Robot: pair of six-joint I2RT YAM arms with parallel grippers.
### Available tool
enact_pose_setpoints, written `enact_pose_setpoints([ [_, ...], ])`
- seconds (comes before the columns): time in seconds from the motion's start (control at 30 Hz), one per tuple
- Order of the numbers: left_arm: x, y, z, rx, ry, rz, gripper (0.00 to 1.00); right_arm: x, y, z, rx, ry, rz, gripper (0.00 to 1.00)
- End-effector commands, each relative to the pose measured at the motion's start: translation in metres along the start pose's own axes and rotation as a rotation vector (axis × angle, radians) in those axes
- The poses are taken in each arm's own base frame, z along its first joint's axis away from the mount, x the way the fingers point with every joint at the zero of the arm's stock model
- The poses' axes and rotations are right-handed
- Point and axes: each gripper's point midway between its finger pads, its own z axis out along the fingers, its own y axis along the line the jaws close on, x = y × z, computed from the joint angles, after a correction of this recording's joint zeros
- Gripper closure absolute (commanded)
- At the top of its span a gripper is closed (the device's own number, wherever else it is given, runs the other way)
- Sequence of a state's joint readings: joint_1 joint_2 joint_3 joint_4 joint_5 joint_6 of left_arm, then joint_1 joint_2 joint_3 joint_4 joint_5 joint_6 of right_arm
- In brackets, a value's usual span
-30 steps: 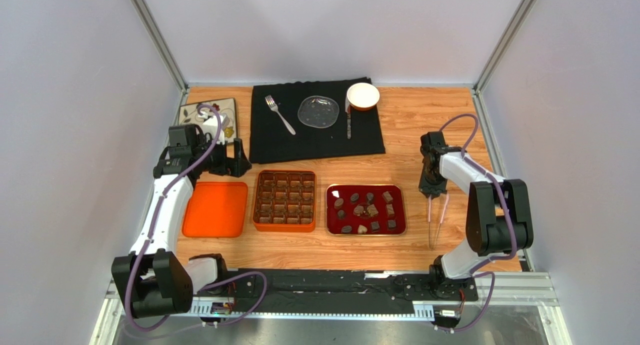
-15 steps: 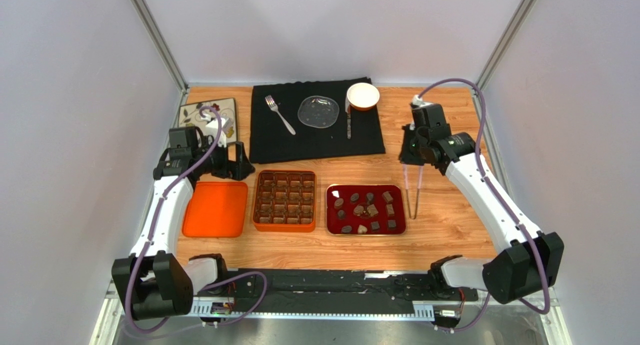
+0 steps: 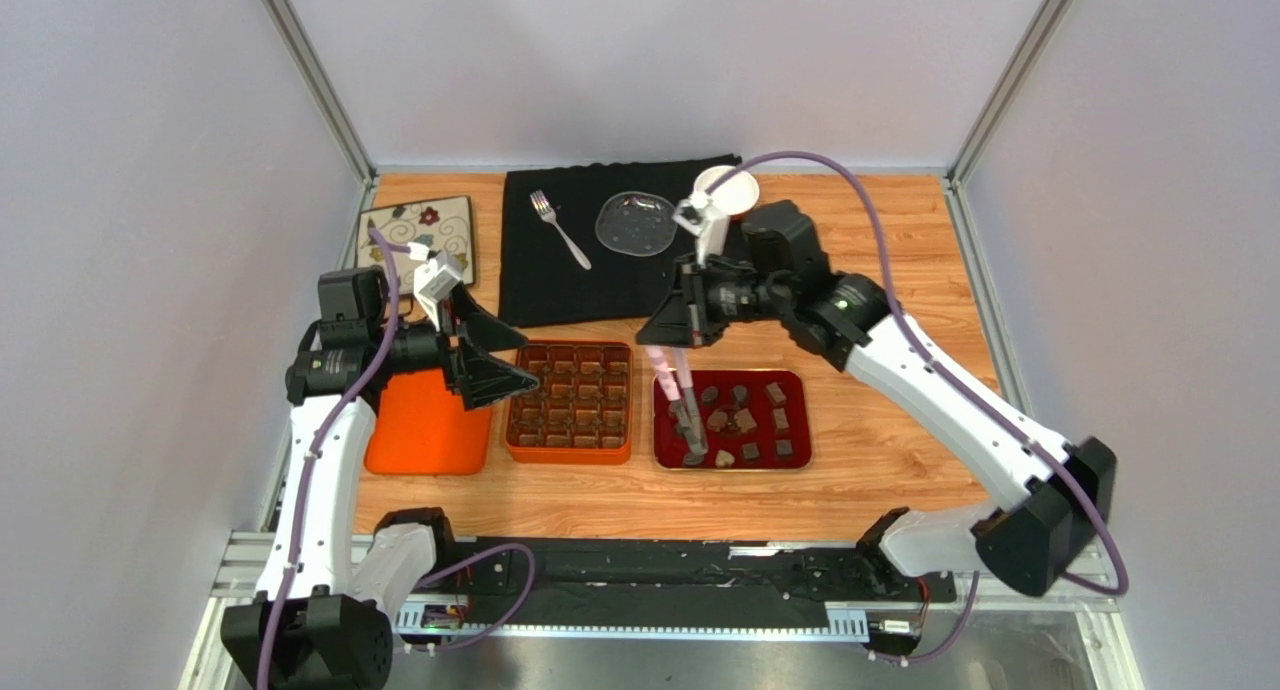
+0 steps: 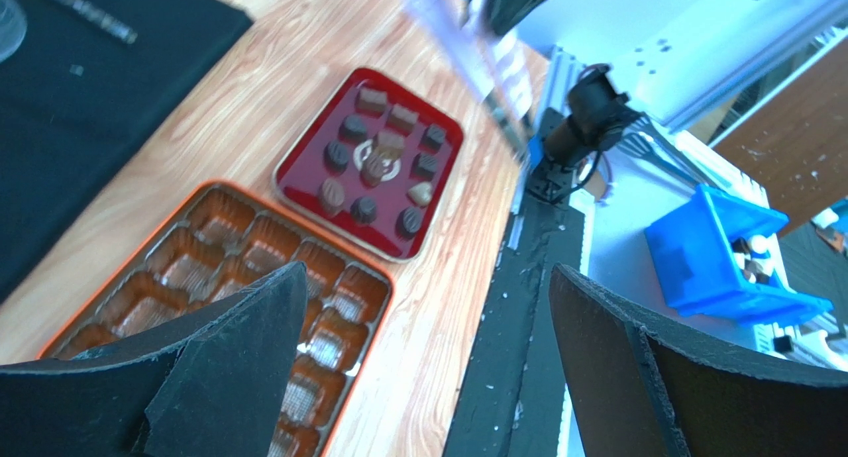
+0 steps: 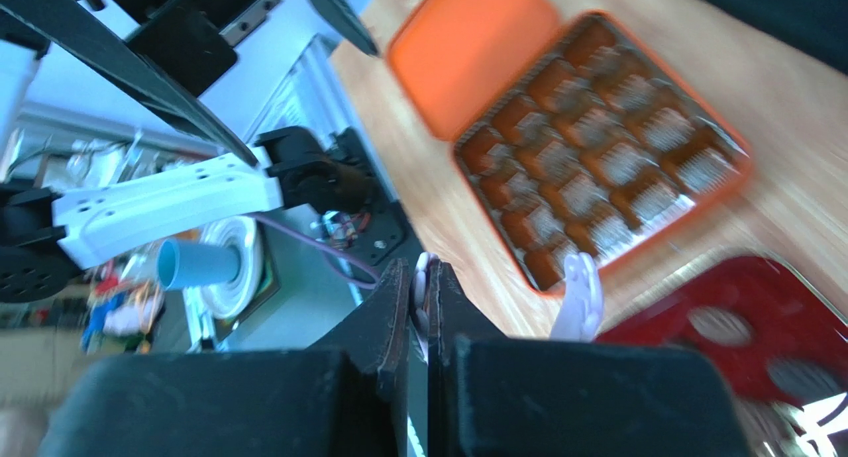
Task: Pack the chocolate
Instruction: Pick up the clamp from the center of the board, then place the clamp in the packing box.
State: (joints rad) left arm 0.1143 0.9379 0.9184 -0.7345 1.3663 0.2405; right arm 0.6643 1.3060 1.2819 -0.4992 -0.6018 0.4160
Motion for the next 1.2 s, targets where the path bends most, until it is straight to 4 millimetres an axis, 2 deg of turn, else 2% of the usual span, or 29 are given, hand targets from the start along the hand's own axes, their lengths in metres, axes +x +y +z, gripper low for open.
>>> enact_pose_setpoints([
  [0.0, -0.007, -0.021, -0.002, 0.073, -0.03, 0.076, 0.01, -0.01, 0.033, 0.05, -0.13, 0.057, -0.057, 1.0],
  [0.03, -0.006, -0.021, -0.002, 0.067, -0.029, 0.098, 0.02, -0.004, 0.031, 0.06, -0.122, 0.096, -0.051, 1.0],
  [0.07, -0.005, -0.021, -0.003, 0.056, -0.025, 0.099, 0.03, -0.011, 0.036, 0.066, -0.127, 0.098, -0.066, 1.0],
  [0.1, -0.002, -0.017, -0.004, 0.02, -0.011, 0.096, 0.04, -0.009, 0.036, 0.076, -0.114, 0.113, -0.093, 1.0],
  [0.13, -0.004, -0.015, -0.005, -0.006, -0.004, 0.106, 0.05, 0.003, 0.018, 0.094, -0.074, 0.171, -0.071, 1.0],
  [0.17, -0.006, -0.011, -0.007, -0.039, 0.001, 0.109, 0.07, -0.005, 0.02, 0.1, -0.067, 0.165, -0.093, 1.0],
  [0.2, -0.01, -0.01, -0.01, -0.07, 0.008, 0.127, 0.13, -0.003, 0.009, 0.111, -0.037, 0.178, -0.103, 1.0],
  [0.23, -0.012, -0.009, -0.013, -0.087, 0.005, 0.125, 0.15, 0.008, -0.008, 0.126, -0.006, 0.223, -0.085, 1.0],
  [0.33, -0.031, -0.002, -0.029, -0.146, -0.062, 0.082, 0.16, 0.006, -0.026, 0.145, 0.04, 0.235, -0.107, 1.0],
  [0.37, -0.043, 0.012, -0.043, -0.214, -0.108, 0.091, 0.16, 0.015, -0.04, 0.157, 0.068, 0.265, -0.1, 1.0],
  [0.4, -0.05, 0.023, -0.052, -0.272, -0.139, -0.006, 0.17, 0.008, -0.043, 0.162, 0.091, 0.249, -0.12, 1.0],
  [0.43, -0.052, 0.037, -0.061, -0.332, -0.166, -0.045, 0.16, 0.011, -0.051, 0.167, 0.111, 0.266, -0.131, 1.0],
  [0.47, -0.057, 0.057, -0.083, -0.44, -0.217, -0.082, 0.17, 0.019, -0.061, 0.175, 0.133, 0.289, -0.135, 1.0],
  [0.5, -0.062, 0.069, -0.095, -0.473, -0.25, -0.087, 0.17, 0.019, -0.065, 0.18, 0.159, 0.291, -0.15, 1.0],
  [0.53, -0.061, 0.077, -0.104, -0.497, -0.282, -0.156, 0.16, 0.015, -0.066, 0.183, 0.167, 0.287, -0.176, 1.0],
  [0.57, -0.06, 0.085, -0.116, -0.532, -0.309, -0.191, 0.15, 0.021, -0.069, 0.191, 0.177, 0.303, -0.183, 1.0],
  [0.63, -0.056, 0.091, -0.118, -0.494, -0.305, -0.226, 0.09, 0.016, -0.068, 0.197, 0.193, 0.294, -0.208, 1.0],
  [0.77, -0.038, 0.089, -0.112, -0.441, -0.28, -0.284, 0.05, 0.027, -0.071, 0.213, 0.213, 0.321, -0.246, 0.99],
  [0.9, -0.025, 0.089, -0.11, -0.462, -0.253, -0.233, 0.03, 0.038, -0.077, 0.221, 0.218, 0.349, -0.246, 0.71],
  [0.97, -0.023, 0.088, -0.109, -0.47, -0.245, -0.224, 0.03, 0.044, -0.077, 0.224, 0.215, 0.36, -0.249, 0.52],
  [1.03, -0.021, 0.088, -0.109, -0.479, -0.238, -0.214, 0.03, 0.049, -0.078, 0.227, 0.212, 0.372, -0.248, 0.4],
  [1.07, -0.02, 0.088, -0.109, -0.481, -0.234, -0.218, 0.03, 0.051, -0.077, 0.228, 0.21, 0.376, -0.248, 0.37],
  [1.17, -0.019, 0.087, -0.109, -0.478, -0.232, -0.213, 0.03, 0.046, -0.07, 0.225, 0.21, 0.371, -0.266, 0.37],
])
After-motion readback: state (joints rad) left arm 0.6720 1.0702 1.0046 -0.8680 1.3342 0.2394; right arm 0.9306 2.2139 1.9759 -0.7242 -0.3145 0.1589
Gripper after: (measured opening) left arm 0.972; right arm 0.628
